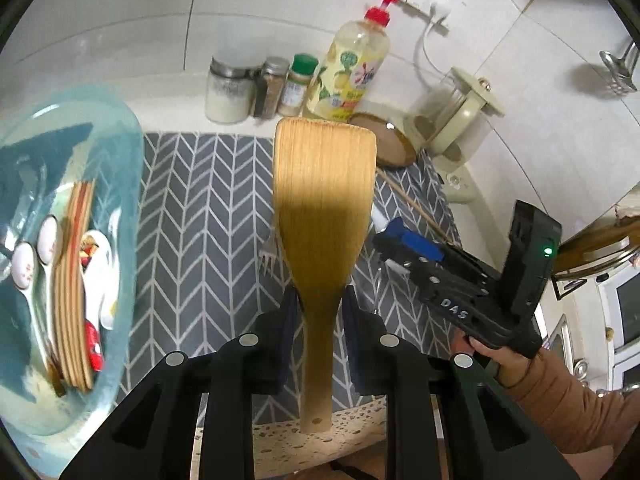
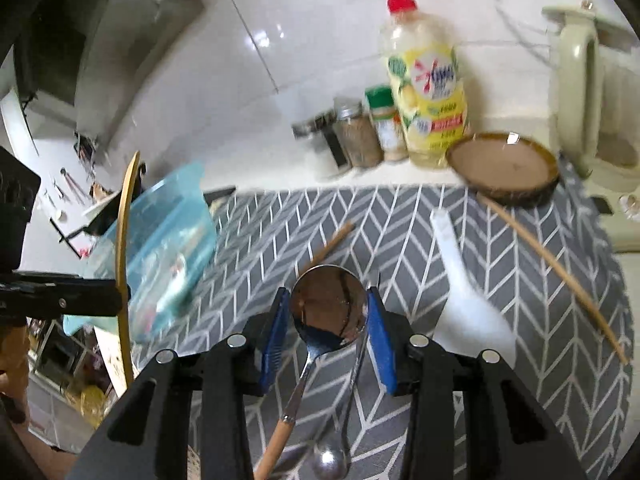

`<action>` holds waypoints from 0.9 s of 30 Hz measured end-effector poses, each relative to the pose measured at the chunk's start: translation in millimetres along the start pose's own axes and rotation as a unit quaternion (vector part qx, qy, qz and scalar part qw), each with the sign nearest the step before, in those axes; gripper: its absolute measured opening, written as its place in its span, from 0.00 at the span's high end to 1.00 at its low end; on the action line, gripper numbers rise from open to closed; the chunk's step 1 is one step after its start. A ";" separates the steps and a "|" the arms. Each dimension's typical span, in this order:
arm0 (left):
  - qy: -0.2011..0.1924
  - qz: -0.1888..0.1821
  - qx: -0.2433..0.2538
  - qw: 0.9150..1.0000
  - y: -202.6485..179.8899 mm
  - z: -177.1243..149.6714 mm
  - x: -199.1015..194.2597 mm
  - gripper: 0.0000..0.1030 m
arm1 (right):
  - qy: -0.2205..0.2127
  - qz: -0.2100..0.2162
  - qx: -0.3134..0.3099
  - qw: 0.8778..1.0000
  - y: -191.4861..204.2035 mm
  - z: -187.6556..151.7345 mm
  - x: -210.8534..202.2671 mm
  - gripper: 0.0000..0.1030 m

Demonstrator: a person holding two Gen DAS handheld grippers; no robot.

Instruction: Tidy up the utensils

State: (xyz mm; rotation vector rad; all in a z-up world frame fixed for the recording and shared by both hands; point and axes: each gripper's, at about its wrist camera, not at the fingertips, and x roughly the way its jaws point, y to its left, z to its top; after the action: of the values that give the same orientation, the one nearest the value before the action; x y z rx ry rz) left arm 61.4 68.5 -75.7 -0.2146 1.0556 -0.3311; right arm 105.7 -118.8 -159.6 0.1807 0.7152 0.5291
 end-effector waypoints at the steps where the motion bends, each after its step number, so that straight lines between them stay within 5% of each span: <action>1: 0.000 0.000 0.000 1.000 -0.1 1.1 -1.3 0.77 | -0.005 -0.001 0.003 1.000 1.5 1.7 -2.9 0.63; 17: -0.040 -0.019 0.019 0.999 -7.7 15.9 -35.1 0.80 | -0.085 -0.038 -0.025 0.995 24.8 27.7 -50.5 0.64; 27: 0.025 0.000 0.023 0.999 6.4 9.0 39.0 0.79 | -0.060 -0.059 0.012 0.996 5.1 21.3 -43.0 0.64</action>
State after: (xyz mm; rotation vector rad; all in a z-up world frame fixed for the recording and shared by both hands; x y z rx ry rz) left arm 87.9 60.3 -105.2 -0.1667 1.0965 -0.3622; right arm 90.7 -136.3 -117.3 0.1887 0.6120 0.3943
